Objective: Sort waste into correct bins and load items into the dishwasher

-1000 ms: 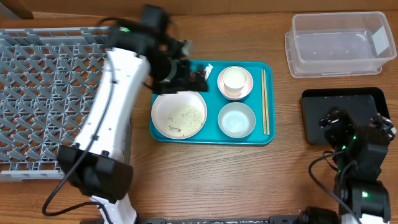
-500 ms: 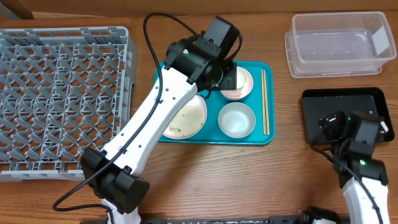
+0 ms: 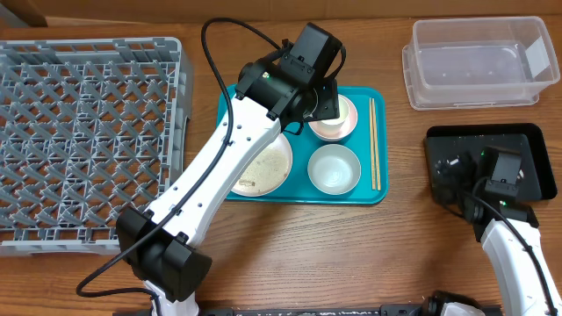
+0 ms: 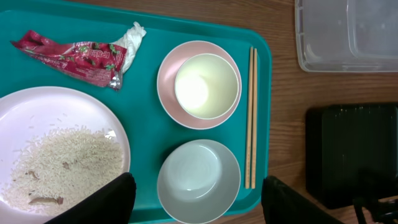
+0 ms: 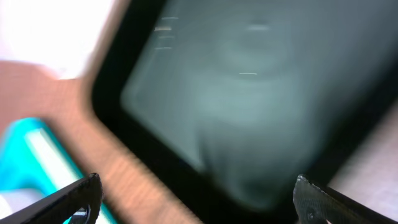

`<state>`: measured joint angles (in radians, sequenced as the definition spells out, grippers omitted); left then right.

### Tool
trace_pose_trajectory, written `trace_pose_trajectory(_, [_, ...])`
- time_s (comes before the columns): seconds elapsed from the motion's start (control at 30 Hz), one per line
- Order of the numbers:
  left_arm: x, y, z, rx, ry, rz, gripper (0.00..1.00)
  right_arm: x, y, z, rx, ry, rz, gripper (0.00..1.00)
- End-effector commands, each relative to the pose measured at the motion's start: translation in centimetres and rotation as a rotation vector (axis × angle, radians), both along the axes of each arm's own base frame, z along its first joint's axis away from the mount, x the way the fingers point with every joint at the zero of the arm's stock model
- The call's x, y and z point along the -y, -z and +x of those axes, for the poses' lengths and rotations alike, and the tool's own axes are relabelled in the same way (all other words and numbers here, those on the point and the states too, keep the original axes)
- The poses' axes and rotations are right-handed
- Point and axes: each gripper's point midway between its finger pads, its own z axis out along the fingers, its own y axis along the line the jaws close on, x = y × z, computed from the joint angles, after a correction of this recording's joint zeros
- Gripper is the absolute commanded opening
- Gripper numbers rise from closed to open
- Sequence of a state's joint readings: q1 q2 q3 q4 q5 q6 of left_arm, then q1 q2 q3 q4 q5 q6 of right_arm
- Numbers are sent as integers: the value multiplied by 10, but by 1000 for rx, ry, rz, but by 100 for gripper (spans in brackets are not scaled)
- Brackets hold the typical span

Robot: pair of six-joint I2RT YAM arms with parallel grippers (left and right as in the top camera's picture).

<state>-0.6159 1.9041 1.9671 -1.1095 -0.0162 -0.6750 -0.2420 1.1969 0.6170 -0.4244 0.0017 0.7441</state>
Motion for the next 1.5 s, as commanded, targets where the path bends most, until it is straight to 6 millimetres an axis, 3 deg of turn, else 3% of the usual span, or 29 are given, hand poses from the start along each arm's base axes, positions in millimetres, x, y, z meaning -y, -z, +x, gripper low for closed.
trace_pose_trajectory(0.0, [0, 6, -1, -2, 1, 22, 68, -16, -24, 23, 121, -68, 80, 100])
trace_pose_trajectory(0.2, [4, 18, 4, -16, 1, 31, 57, -12, -37, 36, 197, -69, 54, 100])
trace_pose_trajectory(0.33, [11, 46, 13, -49, 3, 51, 50, -10, -36, 35, 188, -59, 46, 100])
trace_pose_trajectory(0.43, [16, 66, 22, -55, 22, 73, 39, -10, -35, 34, 183, -61, 50, 100])
trace_pose_trajectory(0.57, [20, 73, 37, -12, 7, 79, 42, -10, -35, 34, 183, -61, 50, 100])
trace_pose_trajectory(0.77, [3, 80, 61, 80, -70, 185, 41, -10, -35, 34, 182, -61, 50, 100])
trace_pose_trajectory(0.87, [4, 88, 65, 85, -70, 200, 43, -10, -35, 34, 182, -61, 50, 100])
trace_pose_trajectory(1.07, [13, 122, 59, 8, -35, 204, 43, -10, -35, 34, 182, -61, 50, 100])
trace_pose_trajectory(1.47, [21, 137, 56, -23, -17, 196, 36, -10, -35, 34, 182, -61, 50, 100])
